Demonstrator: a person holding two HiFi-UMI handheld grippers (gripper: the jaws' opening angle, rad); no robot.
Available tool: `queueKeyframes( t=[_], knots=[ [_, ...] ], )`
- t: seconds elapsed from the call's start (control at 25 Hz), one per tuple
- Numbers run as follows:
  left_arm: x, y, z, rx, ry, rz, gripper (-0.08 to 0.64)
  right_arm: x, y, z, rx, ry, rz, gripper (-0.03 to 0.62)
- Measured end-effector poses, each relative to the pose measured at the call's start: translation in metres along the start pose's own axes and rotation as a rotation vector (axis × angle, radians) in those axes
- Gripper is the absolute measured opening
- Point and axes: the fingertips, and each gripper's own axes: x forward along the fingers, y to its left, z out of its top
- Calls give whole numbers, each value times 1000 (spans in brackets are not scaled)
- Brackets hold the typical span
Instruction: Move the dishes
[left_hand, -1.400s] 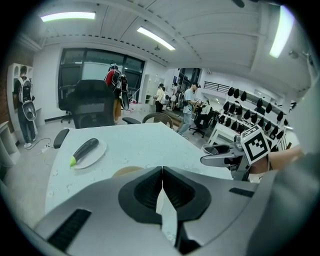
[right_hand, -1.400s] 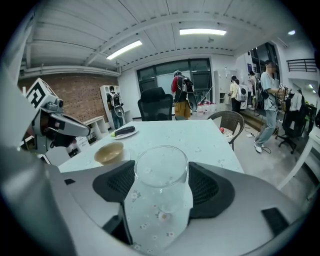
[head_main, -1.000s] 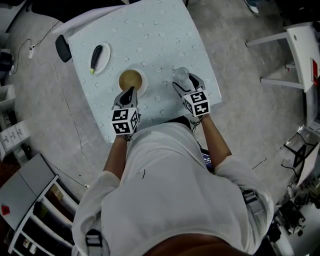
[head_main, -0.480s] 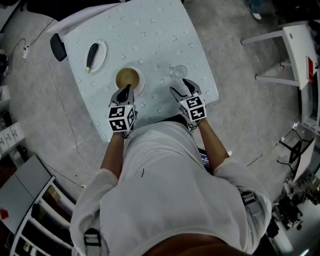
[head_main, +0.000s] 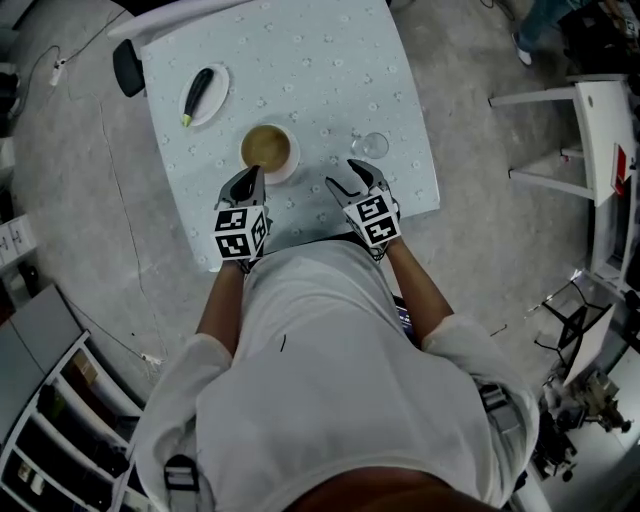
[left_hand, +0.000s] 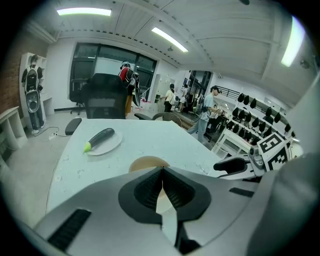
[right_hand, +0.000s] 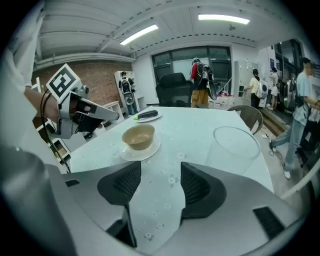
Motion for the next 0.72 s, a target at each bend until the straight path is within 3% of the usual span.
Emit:
queueKeyframes(
  t=[0.28,0.72],
  knots=[
    [-18,25,-12,-65,-14,68,20,24,37,24,-281,16,60,224],
    [-43,59,-35,-185,-40,171,20,58,69,44,-612,70,125,192]
  ],
)
